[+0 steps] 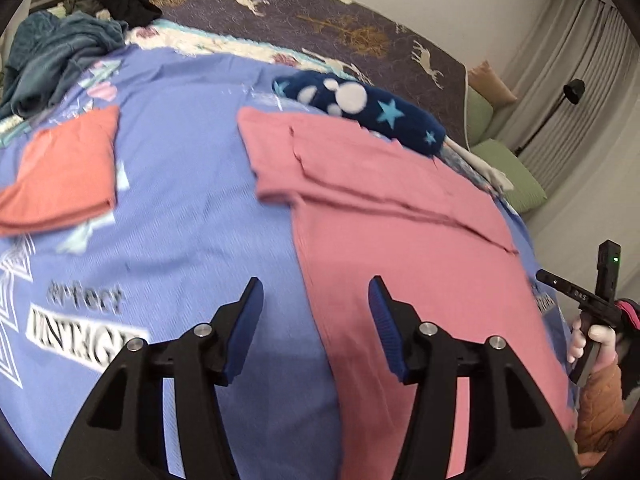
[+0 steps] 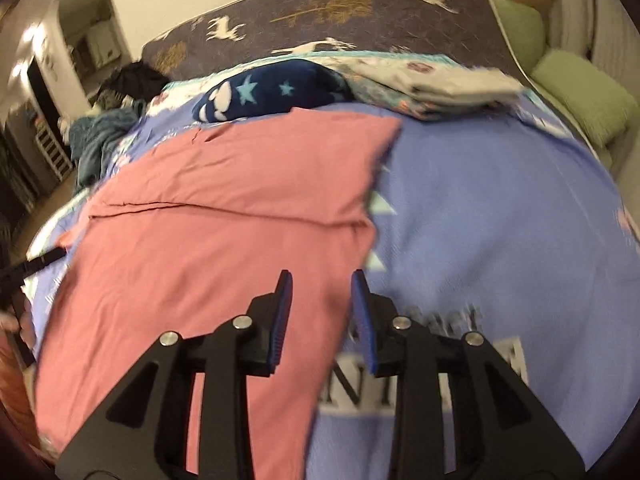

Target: Fold small clothes

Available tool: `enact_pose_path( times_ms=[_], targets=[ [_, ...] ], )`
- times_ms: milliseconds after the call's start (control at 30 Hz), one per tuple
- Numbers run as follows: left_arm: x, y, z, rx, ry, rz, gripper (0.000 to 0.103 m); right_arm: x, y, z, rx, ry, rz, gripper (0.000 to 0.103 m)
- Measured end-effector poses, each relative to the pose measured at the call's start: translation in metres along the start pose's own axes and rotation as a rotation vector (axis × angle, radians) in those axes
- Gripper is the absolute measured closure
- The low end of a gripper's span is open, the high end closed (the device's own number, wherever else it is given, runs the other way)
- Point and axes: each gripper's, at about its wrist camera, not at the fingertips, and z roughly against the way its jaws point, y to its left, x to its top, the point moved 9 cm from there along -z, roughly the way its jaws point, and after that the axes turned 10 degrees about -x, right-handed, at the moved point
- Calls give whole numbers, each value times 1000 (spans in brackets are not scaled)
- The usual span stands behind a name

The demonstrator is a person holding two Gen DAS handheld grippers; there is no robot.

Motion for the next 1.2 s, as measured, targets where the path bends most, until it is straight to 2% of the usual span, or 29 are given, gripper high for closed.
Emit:
enact_pose_path(
  times_ms=[100,200,300,600,767,1033,1200],
  targets=[
    [-22,-11,1,-51,41,-1,48,-20,-15,8,15,16,-50,72],
    [-42,-22,5,-62,75,-47,48,-38,-23,15,43,28,-90,72],
    [-57,-25,15,-72,88,-56,48,-55,-28,21,73,48,-127,65],
    [-98,-35,47,-97,85,-58,48,-92,-31,46,136,49,-162,61],
    [-121,-43,67,-139,85,-61,48,-118,-29,67,185,57,-162,60],
    [-158,-52,97,-242,67,-26,48,-165,-22,110,320,106,-182,58],
    [-173,-56,108,-264,79,-36,48,-196,-15,133,391,150,-170,58]
  ],
)
